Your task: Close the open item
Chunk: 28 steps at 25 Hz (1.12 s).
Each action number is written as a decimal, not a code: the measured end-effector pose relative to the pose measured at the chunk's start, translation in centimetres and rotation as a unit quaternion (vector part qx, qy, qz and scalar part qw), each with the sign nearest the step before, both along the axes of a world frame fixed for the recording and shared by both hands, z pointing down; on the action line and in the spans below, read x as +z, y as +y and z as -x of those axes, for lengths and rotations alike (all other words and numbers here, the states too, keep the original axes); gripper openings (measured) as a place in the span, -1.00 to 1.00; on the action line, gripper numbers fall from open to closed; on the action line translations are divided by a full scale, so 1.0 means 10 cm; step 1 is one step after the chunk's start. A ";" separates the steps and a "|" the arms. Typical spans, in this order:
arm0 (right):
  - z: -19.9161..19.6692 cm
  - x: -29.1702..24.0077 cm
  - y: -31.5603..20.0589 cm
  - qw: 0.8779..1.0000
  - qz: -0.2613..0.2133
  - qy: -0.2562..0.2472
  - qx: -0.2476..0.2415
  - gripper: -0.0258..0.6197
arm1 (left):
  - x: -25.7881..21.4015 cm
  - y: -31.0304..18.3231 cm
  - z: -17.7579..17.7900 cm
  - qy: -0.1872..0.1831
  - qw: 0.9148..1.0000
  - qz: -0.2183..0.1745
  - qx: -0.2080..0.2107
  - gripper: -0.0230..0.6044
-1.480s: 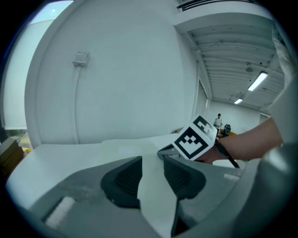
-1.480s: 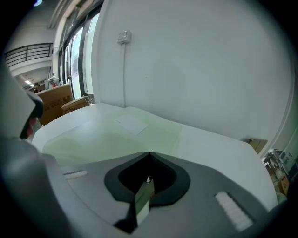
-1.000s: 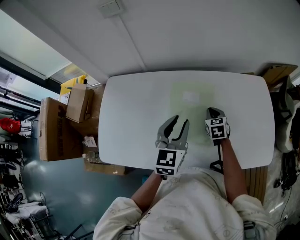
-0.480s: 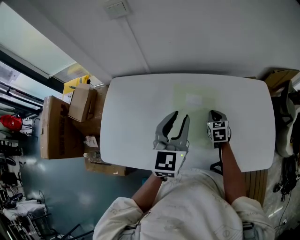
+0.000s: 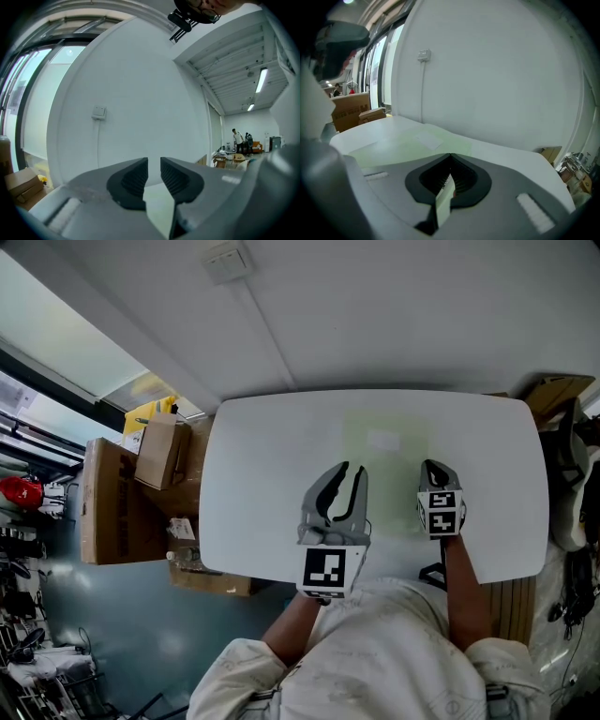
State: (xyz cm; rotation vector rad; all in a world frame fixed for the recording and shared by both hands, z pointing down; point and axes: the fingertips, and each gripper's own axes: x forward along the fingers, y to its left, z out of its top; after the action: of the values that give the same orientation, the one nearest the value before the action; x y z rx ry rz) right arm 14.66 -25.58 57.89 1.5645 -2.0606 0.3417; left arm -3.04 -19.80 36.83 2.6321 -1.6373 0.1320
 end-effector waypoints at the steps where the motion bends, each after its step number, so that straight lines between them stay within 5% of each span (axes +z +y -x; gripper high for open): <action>1: -0.01 -0.06 0.01 1.000 -0.006 0.001 -0.002 -0.91 | -0.01 -0.01 0.00 -0.001 1.000 -0.002 -0.001 -0.64; 11: -0.08 -0.93 0.29 0.994 -0.099 0.034 -0.009 -0.91 | -0.05 -0.05 -0.03 0.006 1.000 0.000 -0.010 -0.76; 28: -0.26 -2.08 0.40 0.977 -0.213 -0.011 0.006 -0.92 | 0.03 -0.12 -0.03 0.009 1.000 0.014 -0.016 -0.92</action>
State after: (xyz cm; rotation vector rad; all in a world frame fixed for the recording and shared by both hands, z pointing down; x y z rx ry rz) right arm 17.30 -21.54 37.11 1.8210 -2.2461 -0.0908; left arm -2.71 -21.00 37.11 2.5782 -1.6573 0.1295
